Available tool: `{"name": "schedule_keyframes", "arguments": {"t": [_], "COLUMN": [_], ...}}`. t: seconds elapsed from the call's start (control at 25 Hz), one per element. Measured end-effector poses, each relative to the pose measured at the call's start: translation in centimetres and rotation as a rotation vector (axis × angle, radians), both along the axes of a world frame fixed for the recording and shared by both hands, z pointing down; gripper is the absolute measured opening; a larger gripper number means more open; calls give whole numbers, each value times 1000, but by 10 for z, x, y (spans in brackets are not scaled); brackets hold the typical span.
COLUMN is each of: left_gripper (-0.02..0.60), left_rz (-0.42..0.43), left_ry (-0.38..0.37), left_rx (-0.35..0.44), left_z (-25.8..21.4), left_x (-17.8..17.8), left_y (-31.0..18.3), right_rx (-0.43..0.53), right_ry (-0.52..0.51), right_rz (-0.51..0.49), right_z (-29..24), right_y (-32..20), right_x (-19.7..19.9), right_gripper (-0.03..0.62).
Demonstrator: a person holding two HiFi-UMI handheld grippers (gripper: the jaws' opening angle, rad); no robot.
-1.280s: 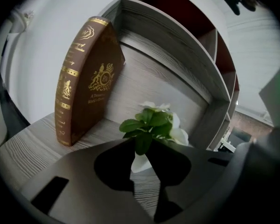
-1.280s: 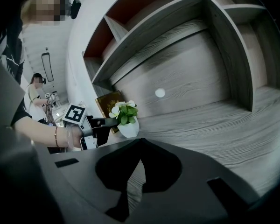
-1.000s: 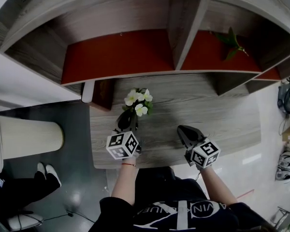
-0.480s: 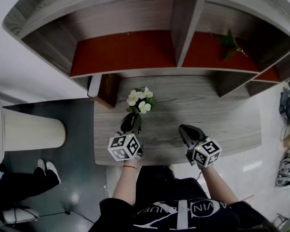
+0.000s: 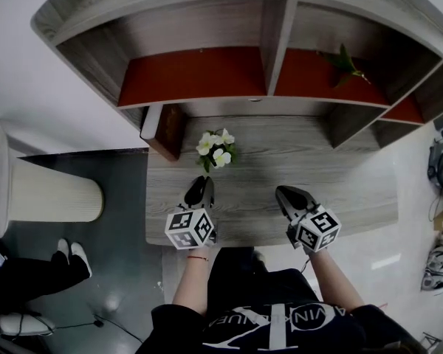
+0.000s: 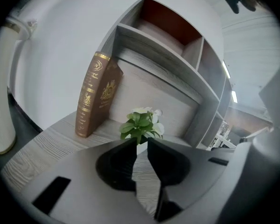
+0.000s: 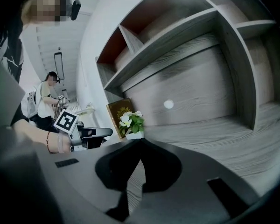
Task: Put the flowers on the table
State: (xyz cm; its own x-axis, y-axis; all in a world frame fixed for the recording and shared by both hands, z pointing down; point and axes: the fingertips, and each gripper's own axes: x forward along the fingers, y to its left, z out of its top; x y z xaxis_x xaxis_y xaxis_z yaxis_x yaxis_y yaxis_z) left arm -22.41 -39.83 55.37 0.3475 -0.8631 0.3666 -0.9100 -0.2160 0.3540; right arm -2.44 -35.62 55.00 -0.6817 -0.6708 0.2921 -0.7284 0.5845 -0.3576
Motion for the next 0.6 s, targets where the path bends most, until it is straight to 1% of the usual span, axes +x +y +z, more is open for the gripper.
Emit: {"name": "schedule_keyframes", "arguments": {"t": [0.12,0.2,0.4,0.6], "left_gripper": [31,18,5,5], "left_rz": [19,34,56,68], "left_ry": [-39,-59,-91,-145], "left_rx": [26,48,113,173], "left_z": [-10,-17,-41,-64], "left_x": [2,5,12,16], "left_y": [8,13,27,37], "right_rx": [27,47,98,148], "right_ry": [-5,-2,0,-4], "right_rz": [0,-2,-2,8], "right_z": [-9,-15,-33,-51], "right_y": [2,4,10,13], "right_x": [2,2,8,15], "right_gripper": [9,9,9,9]}}
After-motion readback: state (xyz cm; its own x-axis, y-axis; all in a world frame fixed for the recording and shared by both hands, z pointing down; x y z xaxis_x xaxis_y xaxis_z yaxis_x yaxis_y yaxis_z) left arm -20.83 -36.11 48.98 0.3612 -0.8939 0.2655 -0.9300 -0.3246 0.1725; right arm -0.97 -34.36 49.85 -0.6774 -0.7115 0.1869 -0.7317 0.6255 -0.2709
